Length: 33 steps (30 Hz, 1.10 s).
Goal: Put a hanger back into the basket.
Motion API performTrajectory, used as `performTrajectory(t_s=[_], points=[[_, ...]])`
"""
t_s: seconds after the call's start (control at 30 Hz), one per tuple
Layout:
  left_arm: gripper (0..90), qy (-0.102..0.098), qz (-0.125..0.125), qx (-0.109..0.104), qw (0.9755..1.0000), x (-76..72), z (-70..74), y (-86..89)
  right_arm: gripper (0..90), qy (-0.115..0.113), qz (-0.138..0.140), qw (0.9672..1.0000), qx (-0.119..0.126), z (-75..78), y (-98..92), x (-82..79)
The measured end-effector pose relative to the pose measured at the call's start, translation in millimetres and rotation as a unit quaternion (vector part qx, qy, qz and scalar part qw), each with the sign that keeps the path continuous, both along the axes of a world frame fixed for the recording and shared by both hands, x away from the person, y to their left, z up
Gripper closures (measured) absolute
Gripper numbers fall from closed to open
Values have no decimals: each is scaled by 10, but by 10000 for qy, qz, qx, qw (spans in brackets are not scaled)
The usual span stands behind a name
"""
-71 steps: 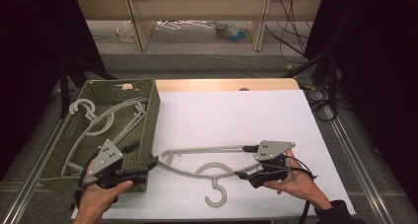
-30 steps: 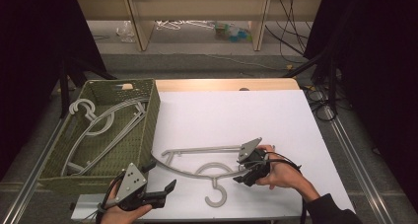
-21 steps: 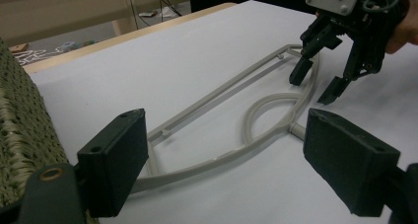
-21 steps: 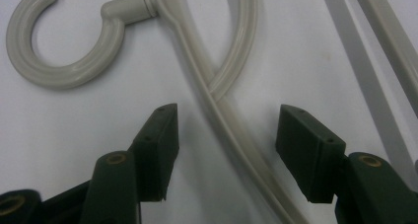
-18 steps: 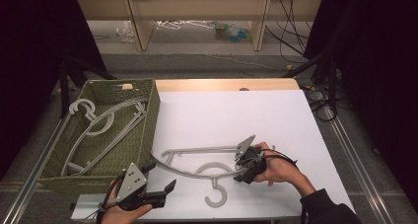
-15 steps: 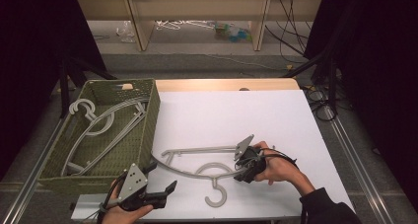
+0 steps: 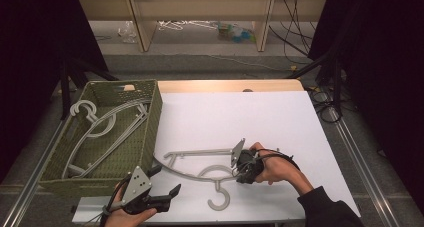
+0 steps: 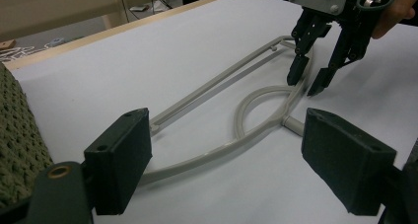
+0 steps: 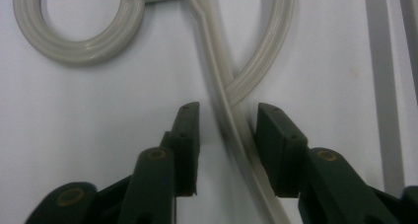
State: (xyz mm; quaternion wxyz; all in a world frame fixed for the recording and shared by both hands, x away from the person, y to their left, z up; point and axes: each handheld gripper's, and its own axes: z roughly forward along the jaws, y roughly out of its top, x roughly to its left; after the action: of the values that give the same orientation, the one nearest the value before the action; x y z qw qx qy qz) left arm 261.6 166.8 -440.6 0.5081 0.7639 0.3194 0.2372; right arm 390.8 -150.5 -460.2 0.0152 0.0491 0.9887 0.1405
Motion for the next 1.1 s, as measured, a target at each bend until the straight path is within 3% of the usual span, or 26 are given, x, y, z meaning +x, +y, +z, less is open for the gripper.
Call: performTrajectory(t_s=[0.17, 0.3, 0.47, 0.57, 0.67, 0.8, 0.9, 1.0, 1.07, 1.1], points=[[197, 49, 41, 10, 10000, 11, -11, -28, 685, 27, 112, 9999, -65, 5, 23, 6], [202, 95, -132, 255, 9995, 9, -45, -132, 720, 43, 177, 9997, -162, 10, 58, 17], [215, 87, -256, 324, 9991, 8, -78, -196, 761, 1, 331, 9992, -206, 16, 75, -1], [226, 99, -327, 478, 9983, 27, -100, -227, 770, -45, 382, 9989, -277, 20, 87, -22], [245, 60, -404, 865, 9954, 14, -119, -262, 786, -100, 502, 9982, -328, 29, 105, -38], [276, 65, -522, 1061, 9930, 41, -149, -296, 819, -132, 606, 9974, -369, 45, 109, -67], [298, 65, -599, 1438, 9878, 131, -189, -370, 819, -142, 759, 9966, -290, 83, 69, -86], [325, 51, -647, 1526, 9862, 180, -209, -420, 819, -119, 824, 9963, -226, 118, 56, -116], [349, 22, -822, 1717, 9817, 220, -234, -475, 819, -93, 873, 9961, -130, 155, 37, -136], [345, 67, -946, 1846, 9782, 248, -269, -520, 818, -68, 917, 9957, -94, 173, 27, -146]])
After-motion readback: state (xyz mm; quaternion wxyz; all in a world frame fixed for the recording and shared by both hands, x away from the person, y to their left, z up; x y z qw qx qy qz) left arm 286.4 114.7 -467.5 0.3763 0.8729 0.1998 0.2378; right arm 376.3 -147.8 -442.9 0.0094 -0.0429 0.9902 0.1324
